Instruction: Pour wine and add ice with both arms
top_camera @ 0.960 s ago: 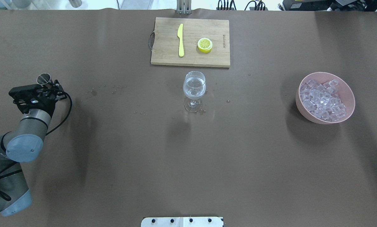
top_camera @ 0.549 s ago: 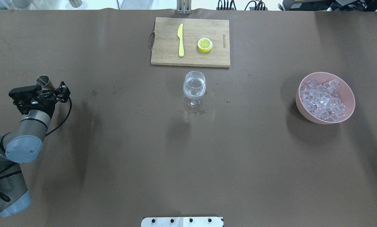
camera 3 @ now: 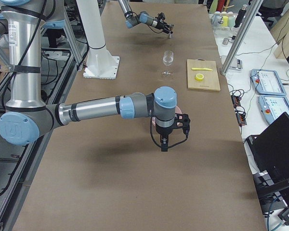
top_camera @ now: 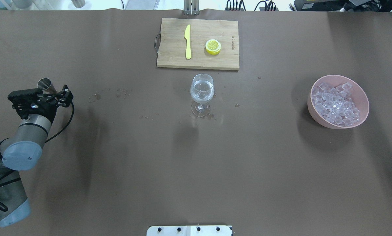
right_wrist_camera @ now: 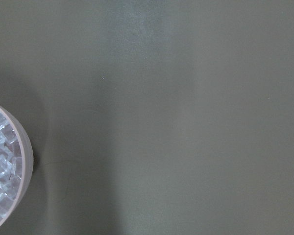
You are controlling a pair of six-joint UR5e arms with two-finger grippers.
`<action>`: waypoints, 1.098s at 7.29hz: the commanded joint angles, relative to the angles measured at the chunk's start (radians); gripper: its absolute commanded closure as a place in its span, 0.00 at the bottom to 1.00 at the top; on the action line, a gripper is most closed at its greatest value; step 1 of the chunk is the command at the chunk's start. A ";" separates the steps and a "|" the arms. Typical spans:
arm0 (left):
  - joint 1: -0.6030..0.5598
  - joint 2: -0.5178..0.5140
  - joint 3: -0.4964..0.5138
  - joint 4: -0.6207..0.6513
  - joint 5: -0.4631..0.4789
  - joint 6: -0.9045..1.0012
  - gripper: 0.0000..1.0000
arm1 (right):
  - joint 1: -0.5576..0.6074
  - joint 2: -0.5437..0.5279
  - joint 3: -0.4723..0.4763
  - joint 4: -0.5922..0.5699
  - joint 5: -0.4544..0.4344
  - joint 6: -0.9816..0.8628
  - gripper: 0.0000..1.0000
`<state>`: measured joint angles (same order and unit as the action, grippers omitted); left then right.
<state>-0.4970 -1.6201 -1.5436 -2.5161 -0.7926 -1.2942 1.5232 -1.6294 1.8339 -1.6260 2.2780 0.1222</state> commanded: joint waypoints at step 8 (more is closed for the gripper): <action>-0.035 0.172 -0.348 0.013 -0.254 0.382 0.02 | 0.000 -0.001 0.002 0.000 0.000 0.000 0.00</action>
<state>-0.5130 -1.4729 -1.8590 -2.5096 -0.9631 -0.9876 1.5232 -1.6306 1.8361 -1.6260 2.2780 0.1227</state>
